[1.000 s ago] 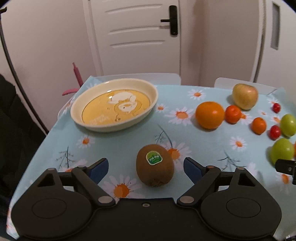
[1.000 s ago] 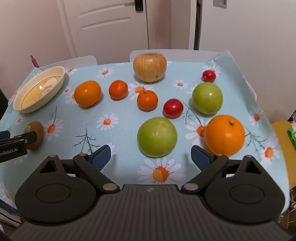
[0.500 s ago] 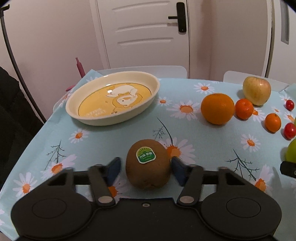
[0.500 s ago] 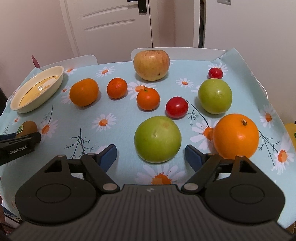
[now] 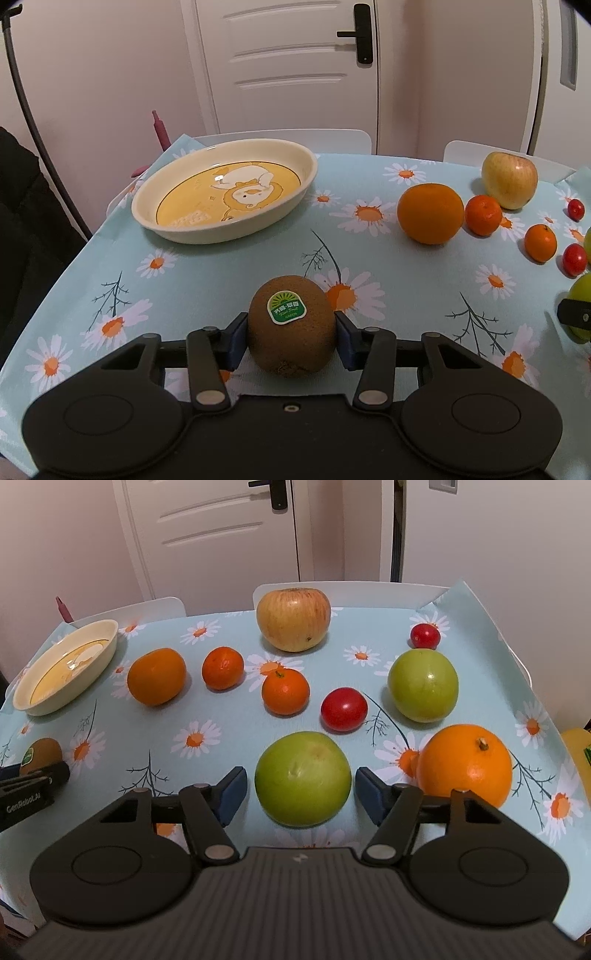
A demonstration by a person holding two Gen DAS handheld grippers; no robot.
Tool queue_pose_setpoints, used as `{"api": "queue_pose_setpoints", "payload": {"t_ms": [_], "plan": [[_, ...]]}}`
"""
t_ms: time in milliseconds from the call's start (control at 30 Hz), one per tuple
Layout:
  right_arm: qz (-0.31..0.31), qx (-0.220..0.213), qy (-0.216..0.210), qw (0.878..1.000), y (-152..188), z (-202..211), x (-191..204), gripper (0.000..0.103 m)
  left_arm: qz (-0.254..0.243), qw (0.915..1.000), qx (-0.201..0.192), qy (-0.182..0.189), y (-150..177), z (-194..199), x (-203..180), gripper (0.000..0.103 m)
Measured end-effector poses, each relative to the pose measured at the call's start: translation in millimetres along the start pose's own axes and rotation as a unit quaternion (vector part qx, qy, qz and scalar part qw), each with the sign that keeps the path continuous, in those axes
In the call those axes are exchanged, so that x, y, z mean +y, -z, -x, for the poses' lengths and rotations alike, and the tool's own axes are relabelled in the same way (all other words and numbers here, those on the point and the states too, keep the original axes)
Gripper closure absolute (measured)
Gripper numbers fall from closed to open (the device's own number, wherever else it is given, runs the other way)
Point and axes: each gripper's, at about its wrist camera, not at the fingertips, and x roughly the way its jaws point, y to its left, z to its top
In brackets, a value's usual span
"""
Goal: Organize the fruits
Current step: 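Close the left gripper on the kiwi while the right gripper grasps the green apple, then carry the kiwi with the left gripper into the cream bowl and release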
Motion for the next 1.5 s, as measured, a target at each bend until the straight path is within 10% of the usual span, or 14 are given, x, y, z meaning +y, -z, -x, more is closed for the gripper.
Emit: {"api": "queue_pose_setpoints", "payload": {"t_ms": [900, 1500], "plan": [[0.081, -0.051, -0.090, 0.991, -83.9, 53.7, 68.0, 0.035, 0.042, 0.9957, -0.080, -0.022, -66.6, 80.4, 51.2, 0.052], [0.069, -0.052, -0.116, 0.990, -163.2, -8.7, 191.4, 0.035, -0.015, 0.9948, -0.100, 0.004, -149.6, -7.0, 123.0, 0.052]]}}
